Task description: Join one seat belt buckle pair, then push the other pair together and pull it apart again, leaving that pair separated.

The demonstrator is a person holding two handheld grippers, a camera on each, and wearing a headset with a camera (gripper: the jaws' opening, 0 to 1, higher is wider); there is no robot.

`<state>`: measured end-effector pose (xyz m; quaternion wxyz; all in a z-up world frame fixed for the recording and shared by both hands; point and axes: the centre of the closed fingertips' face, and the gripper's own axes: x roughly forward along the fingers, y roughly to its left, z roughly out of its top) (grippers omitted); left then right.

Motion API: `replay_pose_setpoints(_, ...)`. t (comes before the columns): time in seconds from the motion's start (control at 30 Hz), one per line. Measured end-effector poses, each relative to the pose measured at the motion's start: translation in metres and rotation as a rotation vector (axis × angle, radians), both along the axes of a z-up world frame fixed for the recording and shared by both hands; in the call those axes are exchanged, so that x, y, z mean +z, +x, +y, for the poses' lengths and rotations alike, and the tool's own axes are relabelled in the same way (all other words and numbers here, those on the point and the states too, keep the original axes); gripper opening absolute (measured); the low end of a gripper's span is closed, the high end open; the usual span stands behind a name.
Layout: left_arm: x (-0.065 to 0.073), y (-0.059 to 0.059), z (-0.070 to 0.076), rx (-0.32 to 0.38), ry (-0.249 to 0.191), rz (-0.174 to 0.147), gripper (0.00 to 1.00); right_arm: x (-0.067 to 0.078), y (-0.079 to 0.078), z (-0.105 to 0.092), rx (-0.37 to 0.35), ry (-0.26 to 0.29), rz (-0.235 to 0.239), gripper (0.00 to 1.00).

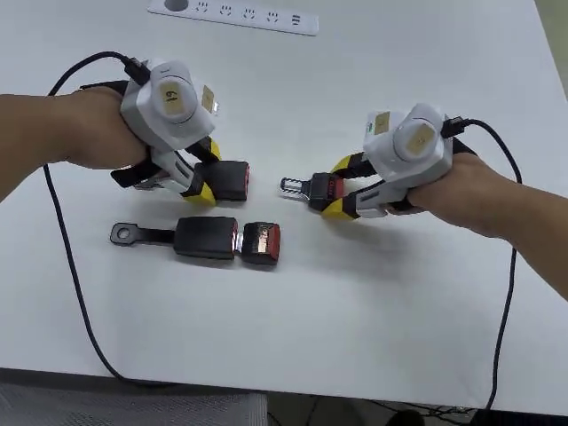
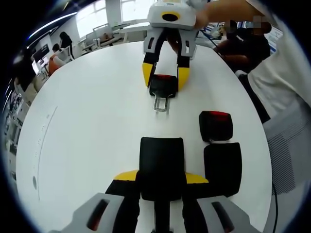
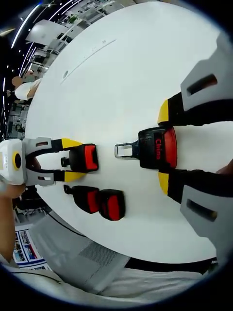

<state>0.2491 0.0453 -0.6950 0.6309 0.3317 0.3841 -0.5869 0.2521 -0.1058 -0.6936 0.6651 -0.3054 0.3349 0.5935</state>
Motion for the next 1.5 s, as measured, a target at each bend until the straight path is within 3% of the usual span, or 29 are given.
replay_pose_setpoints(0.3, 0.000, -0.001, -0.002, -0.002, 0.001, 0.000, 0.33, -0.003, -0.004, -0.041, -0.012, -0.040, 0.012, 0.33)
replay_pose_setpoints(0.53, 0.003, -0.005, -0.005, -0.005, 0.005, -0.002, 0.34, -0.003, -0.005, -0.055, -0.006, -0.051, 0.022, 0.33)
replay_pose_setpoints(0.73, 0.001, -0.003, -0.004, -0.005, -0.001, -0.003, 0.34, -0.003, -0.006, -0.055, -0.005, -0.055, 0.023, 0.34)
replay_pose_setpoints(0.87, 0.001, -0.003, -0.005, -0.015, -0.005, 0.000, 0.34, 0.001, -0.003, -0.055, -0.030, -0.060, 0.014, 0.42)
replay_pose_setpoints(0.97, 0.001, -0.004, -0.006, -0.016, 0.003, -0.002, 0.34, -0.002, -0.001, -0.055, -0.030, -0.061, 0.017, 0.43)
replay_pose_setpoints(1.1, 0.001, -0.003, -0.008, 0.038, -0.020, 0.006, 0.37, -0.002, -0.003, -0.056, -0.053, -0.070, 0.020, 0.43)
replay_pose_setpoints(1.13, 0.002, -0.004, -0.008, 0.025, -0.021, 0.012, 0.39, -0.001, -0.005, -0.054, -0.057, -0.076, 0.013, 0.43)
replay_pose_setpoints(1.17, 0.001, -0.004, -0.007, 0.025, -0.017, 0.007, 0.42, 0.000, -0.004, -0.054, -0.054, -0.080, -0.003, 0.43)
replay_pose_setpoints(1.2, 0.001, -0.002, -0.005, 0.014, 0.001, -0.019, 0.43, 0.001, -0.004, -0.054, -0.062, -0.081, -0.018, 0.44)
replay_pose_setpoints(1.23, 0.002, -0.002, -0.006, 0.025, -0.005, -0.017, 0.45, 0.003, -0.005, -0.052, -0.077, -0.073, -0.023, 0.45)
replay_pose_setpoints(1.37, 0.011, 0.008, -0.004, 0.065, -0.029, -0.046, 0.47, 0.013, -0.002, -0.050, -0.148, -0.022, -0.035, 0.47)
replay_pose_setpoints(1.5, 0.035, 0.004, -0.001, 0.135, -0.083, -0.064, 0.49, 0.032, -0.012, -0.046, -0.204, 0.031, -0.035, 0.48)
